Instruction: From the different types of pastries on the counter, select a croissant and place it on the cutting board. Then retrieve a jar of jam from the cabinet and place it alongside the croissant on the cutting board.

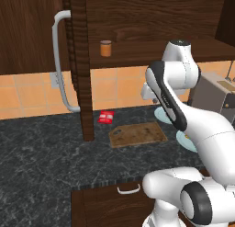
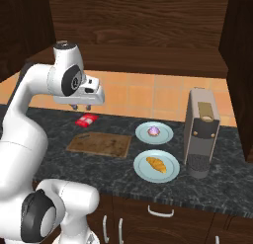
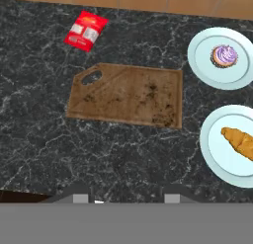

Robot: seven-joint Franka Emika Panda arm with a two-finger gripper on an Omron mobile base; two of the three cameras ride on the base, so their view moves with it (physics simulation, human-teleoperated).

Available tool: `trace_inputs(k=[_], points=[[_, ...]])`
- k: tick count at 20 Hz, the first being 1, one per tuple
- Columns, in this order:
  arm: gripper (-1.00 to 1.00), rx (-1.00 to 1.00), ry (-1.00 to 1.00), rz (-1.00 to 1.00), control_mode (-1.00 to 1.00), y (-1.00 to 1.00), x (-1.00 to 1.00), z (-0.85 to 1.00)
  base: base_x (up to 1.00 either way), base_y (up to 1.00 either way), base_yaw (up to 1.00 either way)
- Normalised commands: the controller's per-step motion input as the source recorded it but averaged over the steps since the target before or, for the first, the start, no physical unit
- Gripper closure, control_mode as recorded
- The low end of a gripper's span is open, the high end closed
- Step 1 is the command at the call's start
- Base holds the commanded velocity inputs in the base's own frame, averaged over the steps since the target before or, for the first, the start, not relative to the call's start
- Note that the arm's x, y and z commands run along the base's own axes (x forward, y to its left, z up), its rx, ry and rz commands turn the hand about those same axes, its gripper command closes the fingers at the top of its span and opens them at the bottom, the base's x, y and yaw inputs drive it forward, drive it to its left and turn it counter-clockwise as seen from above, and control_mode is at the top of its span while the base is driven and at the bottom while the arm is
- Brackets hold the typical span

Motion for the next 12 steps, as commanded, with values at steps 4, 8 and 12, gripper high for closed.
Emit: trace_inputs(k=[4, 8, 12], points=[[-1.0, 0.0, 0.04, 0.09, -1.0, -0.06, 0.0, -0.21, 0.0, 0.0, 0.0], [-1.0, -0.01, 0.01, 0.26, -1.0, -0.49, 0.0, -0.03, 0.0, 0.0, 0.0], [-1.0, -0.1, 0.05, 0.26, -1.0, -0.74, -0.25, 0.0, 0.0, 0.0, 0.0]])
